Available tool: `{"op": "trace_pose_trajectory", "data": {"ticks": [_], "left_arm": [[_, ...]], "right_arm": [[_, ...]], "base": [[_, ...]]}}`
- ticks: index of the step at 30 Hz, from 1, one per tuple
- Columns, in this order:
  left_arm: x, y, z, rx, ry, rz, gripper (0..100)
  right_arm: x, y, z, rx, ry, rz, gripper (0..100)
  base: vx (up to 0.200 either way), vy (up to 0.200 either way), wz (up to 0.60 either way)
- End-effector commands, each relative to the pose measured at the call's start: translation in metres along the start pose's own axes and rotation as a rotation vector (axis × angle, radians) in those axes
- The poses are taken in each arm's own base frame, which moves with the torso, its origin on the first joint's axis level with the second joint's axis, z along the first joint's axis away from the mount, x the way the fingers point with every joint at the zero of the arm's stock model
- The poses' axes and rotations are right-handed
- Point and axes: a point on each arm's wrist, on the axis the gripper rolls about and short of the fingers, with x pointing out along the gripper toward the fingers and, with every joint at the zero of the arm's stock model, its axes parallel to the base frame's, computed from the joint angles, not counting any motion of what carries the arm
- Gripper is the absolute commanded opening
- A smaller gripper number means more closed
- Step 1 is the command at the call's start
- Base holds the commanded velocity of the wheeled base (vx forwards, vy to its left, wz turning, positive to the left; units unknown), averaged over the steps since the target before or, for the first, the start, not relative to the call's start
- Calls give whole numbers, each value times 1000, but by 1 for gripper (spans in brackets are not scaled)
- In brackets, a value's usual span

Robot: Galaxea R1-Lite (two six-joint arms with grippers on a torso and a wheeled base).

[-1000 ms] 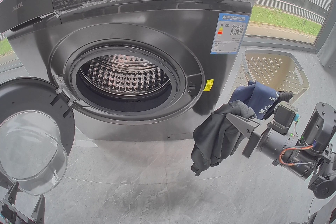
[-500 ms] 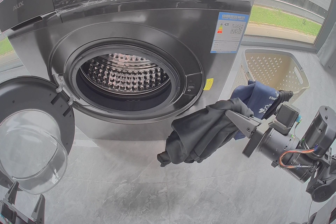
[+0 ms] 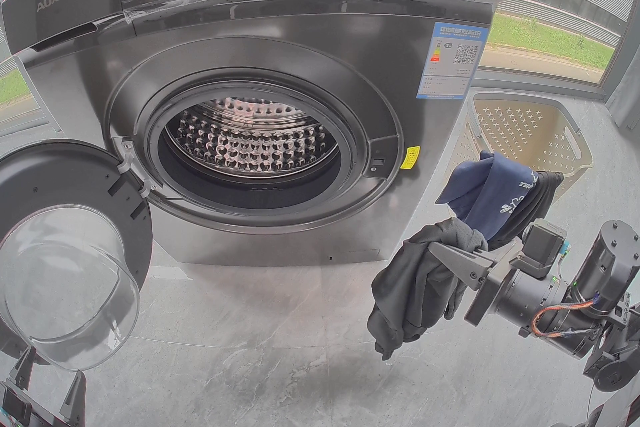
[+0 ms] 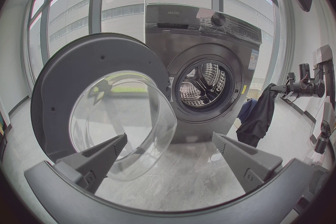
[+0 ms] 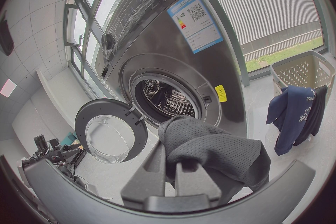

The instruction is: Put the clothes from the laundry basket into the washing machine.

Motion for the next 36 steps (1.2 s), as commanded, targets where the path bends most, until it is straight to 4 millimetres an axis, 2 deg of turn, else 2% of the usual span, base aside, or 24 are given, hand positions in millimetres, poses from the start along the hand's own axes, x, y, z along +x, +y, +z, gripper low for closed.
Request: {"op": "trace_pose_trajectory", "data": {"ticks": [1, 11, 28, 31, 36], "left_arm": [[0, 0, -4, -2, 2, 1, 100], [0, 0, -4, 0, 2, 1, 100], [0, 0, -4, -2, 2, 1, 100], [0, 0, -4, -2, 2, 1, 100], [0, 0, -4, -2, 2, 1, 100]], "right_arm": [[-1, -1, -2, -1, 16, 22, 0], [-6, -2, 0, 63, 26, 87, 0], [-7, -12, 3, 76, 19, 41, 0], [-8, -12, 3, 76, 23, 47, 0], [-8, -11, 2, 70, 25, 51, 0]], "base": [[0, 0, 0], [0, 0, 0], [0, 0, 0], [0, 0, 600], [0, 0, 0]]}}
